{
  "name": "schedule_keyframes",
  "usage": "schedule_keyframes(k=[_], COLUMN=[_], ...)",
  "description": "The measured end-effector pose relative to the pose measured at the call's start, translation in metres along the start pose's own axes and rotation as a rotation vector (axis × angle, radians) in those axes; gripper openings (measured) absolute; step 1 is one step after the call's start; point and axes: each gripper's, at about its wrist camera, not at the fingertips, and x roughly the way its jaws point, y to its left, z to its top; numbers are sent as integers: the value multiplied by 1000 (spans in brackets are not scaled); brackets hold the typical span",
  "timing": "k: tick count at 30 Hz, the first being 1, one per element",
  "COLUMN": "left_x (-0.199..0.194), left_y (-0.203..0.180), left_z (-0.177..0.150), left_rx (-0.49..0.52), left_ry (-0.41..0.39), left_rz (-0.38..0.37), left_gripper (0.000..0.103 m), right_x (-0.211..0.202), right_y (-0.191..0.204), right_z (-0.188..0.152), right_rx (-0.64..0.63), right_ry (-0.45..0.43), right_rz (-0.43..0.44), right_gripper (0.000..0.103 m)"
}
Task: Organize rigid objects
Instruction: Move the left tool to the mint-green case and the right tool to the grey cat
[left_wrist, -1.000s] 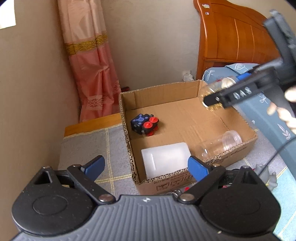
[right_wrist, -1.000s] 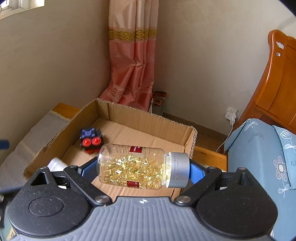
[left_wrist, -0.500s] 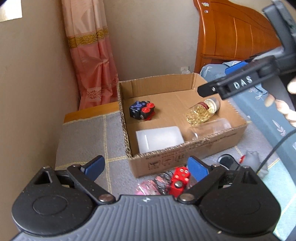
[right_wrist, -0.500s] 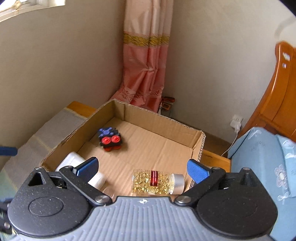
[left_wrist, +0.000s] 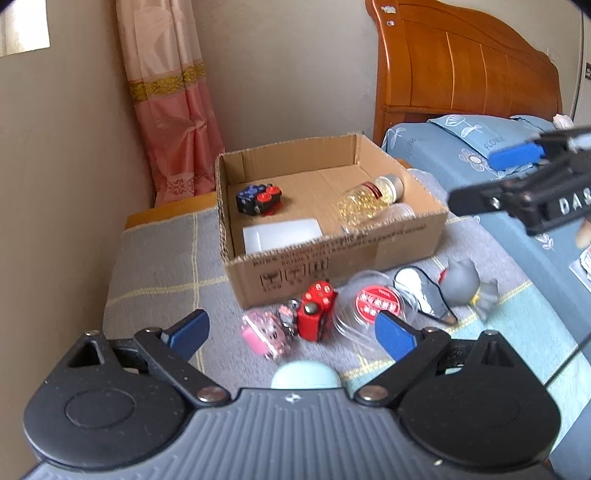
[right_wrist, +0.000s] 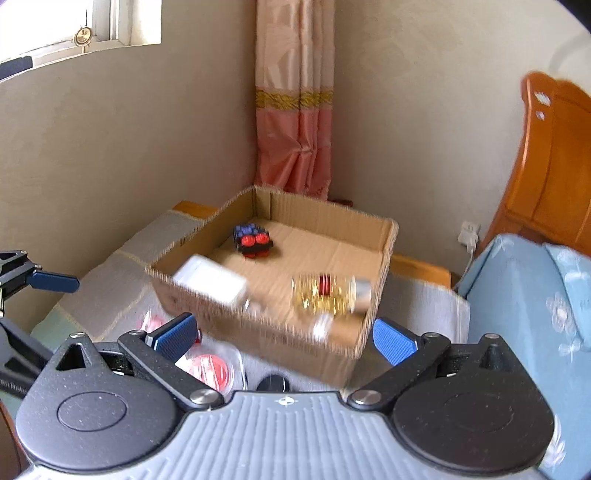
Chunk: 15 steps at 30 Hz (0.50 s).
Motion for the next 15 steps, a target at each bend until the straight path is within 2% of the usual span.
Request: schedule_keyframes(k=[7, 15], left_x=[4, 20], left_y=[-9, -8], left_z=[-21, -45], left_rx=[-19, -57], left_ry=[0, 33], left_rz=[25, 61], left_gripper=[96, 96], right_x=[6, 34], right_y=[-10, -20], right_z=[-47, -91], right_rx=[84, 159], right_ry=[15, 81], right_rz=[0, -92], right_gripper=[103, 103])
